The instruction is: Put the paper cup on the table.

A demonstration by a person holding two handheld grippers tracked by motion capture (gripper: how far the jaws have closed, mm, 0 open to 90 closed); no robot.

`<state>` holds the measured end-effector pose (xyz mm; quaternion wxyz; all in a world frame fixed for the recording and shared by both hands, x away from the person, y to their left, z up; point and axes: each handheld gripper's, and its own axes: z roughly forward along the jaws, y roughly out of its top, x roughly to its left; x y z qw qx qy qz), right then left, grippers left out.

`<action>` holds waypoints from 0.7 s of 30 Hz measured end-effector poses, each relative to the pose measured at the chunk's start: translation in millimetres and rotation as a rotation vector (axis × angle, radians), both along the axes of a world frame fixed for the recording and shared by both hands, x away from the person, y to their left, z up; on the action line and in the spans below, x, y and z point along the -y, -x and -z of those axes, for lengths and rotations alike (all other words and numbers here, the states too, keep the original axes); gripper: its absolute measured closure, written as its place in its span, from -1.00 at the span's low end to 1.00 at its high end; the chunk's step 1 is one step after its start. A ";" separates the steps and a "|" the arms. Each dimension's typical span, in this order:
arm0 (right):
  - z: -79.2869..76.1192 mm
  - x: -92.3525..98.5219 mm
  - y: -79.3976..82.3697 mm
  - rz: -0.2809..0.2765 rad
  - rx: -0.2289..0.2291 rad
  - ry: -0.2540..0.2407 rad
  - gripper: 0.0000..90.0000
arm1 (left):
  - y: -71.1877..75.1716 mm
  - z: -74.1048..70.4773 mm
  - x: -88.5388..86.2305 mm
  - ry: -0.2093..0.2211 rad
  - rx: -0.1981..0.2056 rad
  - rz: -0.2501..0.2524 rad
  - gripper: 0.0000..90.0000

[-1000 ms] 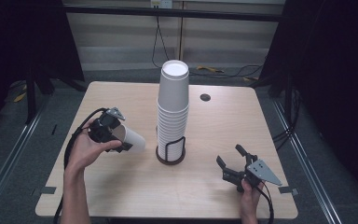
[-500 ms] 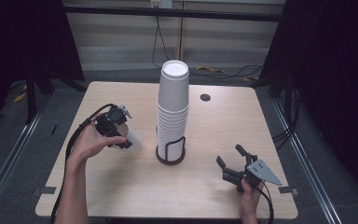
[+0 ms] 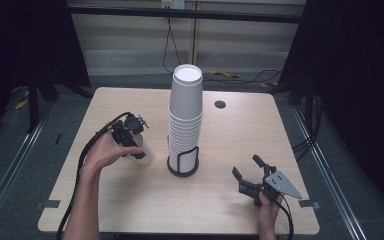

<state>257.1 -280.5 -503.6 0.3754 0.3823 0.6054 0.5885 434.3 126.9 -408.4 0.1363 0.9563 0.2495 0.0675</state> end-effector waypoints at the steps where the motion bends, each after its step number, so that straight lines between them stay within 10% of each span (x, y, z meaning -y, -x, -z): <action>1: 0.0 0.0 0.0 0.000 0.000 0.000 -0.70 | -0.6 1.0 0.7 0.013 0.010 -0.003 -0.86; 21: 0.1 -0.2 -0.2 0.001 0.002 -0.002 -0.70 | -8.4 18.2 4.4 0.190 0.053 -0.059 -0.86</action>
